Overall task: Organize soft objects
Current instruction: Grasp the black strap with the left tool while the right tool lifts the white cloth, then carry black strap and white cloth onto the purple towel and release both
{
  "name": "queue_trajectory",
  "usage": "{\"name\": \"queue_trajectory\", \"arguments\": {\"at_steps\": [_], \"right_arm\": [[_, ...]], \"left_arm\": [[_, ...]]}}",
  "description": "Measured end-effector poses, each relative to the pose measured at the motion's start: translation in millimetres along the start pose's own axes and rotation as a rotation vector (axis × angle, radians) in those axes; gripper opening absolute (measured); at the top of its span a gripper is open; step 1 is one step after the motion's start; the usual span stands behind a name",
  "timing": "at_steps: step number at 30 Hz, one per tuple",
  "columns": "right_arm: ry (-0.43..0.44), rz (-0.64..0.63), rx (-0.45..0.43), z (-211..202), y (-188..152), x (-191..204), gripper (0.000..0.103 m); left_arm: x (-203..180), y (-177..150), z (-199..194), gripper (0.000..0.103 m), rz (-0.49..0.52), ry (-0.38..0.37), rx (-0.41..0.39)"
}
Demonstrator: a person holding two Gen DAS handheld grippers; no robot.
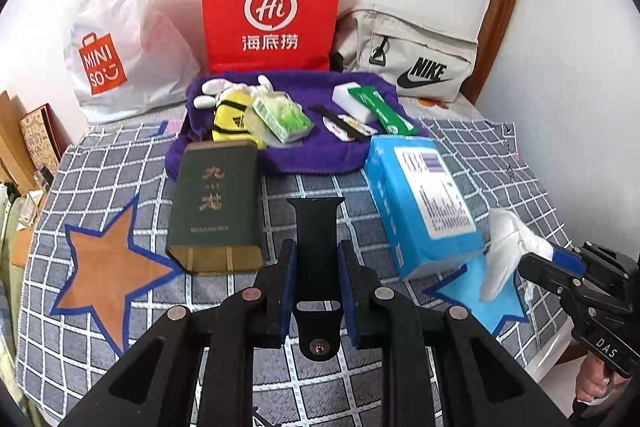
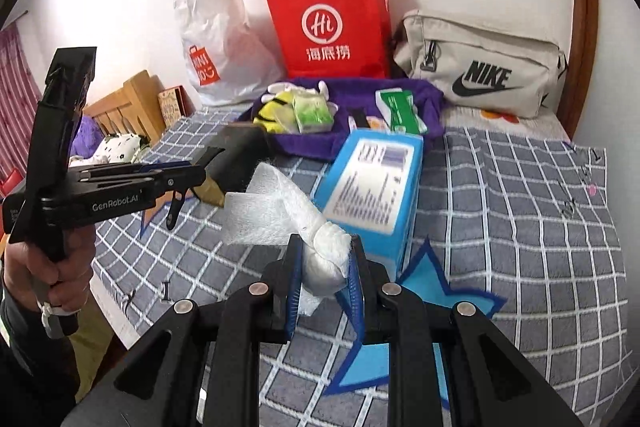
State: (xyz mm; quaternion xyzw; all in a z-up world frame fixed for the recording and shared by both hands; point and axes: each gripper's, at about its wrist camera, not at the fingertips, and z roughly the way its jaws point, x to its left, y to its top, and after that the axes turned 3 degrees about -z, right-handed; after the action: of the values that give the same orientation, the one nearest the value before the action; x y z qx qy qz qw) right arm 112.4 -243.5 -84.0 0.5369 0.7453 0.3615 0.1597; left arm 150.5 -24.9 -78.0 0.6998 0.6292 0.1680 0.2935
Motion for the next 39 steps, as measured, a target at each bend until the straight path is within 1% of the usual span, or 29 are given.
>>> {"name": "queue_trajectory", "arguments": {"at_steps": [6,20,28,39], "right_arm": [[0.009,-0.002,-0.010,6,21,-2,0.021],[-0.007,-0.024,-0.024,28,68,-11,0.021],[-0.033,-0.040,-0.041,41,102,-18,0.021],[-0.033,-0.048,-0.064,65,147,-27,0.021]], "left_arm": [[4,18,-4,0.020,-0.006,0.003,-0.024],[23,57,5,0.020,-0.033,0.015,-0.053],[40,83,14,0.020,-0.053,0.030,-0.062],[58,117,26,0.020,-0.063,0.042,-0.077]]}}
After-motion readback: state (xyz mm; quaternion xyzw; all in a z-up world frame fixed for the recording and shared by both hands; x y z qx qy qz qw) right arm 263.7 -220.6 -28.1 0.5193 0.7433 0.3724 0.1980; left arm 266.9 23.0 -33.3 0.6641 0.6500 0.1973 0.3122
